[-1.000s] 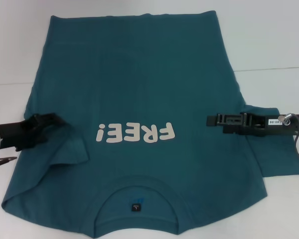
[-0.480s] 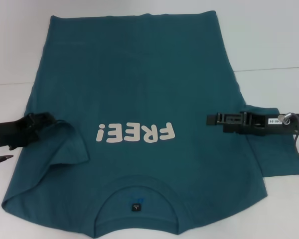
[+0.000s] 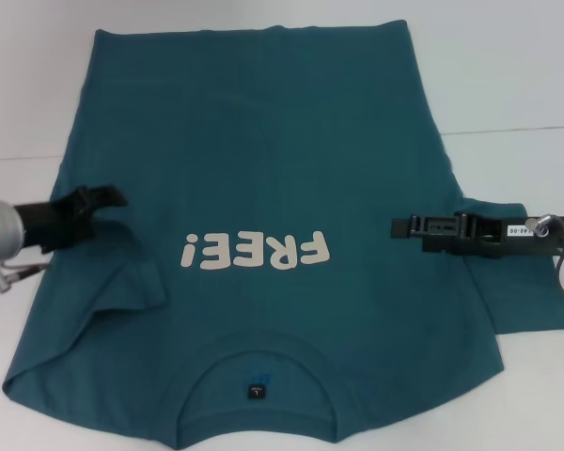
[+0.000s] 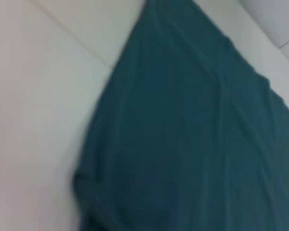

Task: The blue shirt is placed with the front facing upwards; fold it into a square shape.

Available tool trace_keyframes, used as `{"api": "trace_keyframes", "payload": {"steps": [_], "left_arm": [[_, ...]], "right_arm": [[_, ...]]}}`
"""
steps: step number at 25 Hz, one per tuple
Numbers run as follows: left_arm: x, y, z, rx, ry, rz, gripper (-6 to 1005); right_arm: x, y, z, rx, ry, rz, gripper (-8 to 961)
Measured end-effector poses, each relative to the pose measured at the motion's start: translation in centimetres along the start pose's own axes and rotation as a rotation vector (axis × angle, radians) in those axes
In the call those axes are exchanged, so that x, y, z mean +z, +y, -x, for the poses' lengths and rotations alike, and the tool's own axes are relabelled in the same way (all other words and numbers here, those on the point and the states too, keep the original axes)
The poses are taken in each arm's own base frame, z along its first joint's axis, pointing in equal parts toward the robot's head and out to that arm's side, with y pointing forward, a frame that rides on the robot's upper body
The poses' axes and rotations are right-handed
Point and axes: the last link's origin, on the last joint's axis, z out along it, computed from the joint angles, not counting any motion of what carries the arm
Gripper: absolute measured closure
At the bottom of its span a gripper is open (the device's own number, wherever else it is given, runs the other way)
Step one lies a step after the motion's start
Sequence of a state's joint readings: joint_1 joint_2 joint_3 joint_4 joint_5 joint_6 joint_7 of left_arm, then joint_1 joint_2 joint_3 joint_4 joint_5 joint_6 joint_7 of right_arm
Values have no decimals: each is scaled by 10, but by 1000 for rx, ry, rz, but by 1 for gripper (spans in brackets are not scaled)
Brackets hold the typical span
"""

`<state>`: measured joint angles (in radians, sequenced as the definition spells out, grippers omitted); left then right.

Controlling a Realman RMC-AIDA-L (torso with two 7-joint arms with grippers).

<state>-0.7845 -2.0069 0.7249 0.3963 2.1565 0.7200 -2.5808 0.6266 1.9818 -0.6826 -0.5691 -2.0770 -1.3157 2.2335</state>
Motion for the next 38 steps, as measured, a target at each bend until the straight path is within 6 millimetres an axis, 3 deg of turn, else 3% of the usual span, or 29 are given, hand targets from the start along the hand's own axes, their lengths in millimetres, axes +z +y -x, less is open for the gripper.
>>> {"api": "trace_keyframes", "payload": {"steps": [4,10,18,29,33,38], "left_arm": [[8,17,-14,44,70,-20,234],[14,25,-24,103,131,-55,233],[11,21,-16,127,102,-29,234],[-53,-5,12,219,-118,189,233],[-79,-6,37,420,-177,380,233],[-103,-13,75,664,-126,559,233]], "right_arm": [[-1,-1,-1,2,0,-1,44],[-2,-3,-4,13,-2,-4,44],[-2,-5,-4,13,-6,-9,45],[-4,-6,-4,-13,-6,-14,45],[-5,-6,-5,-55,-3,-12,45],[-7,-5,-7,-139,0,5,45]]}}
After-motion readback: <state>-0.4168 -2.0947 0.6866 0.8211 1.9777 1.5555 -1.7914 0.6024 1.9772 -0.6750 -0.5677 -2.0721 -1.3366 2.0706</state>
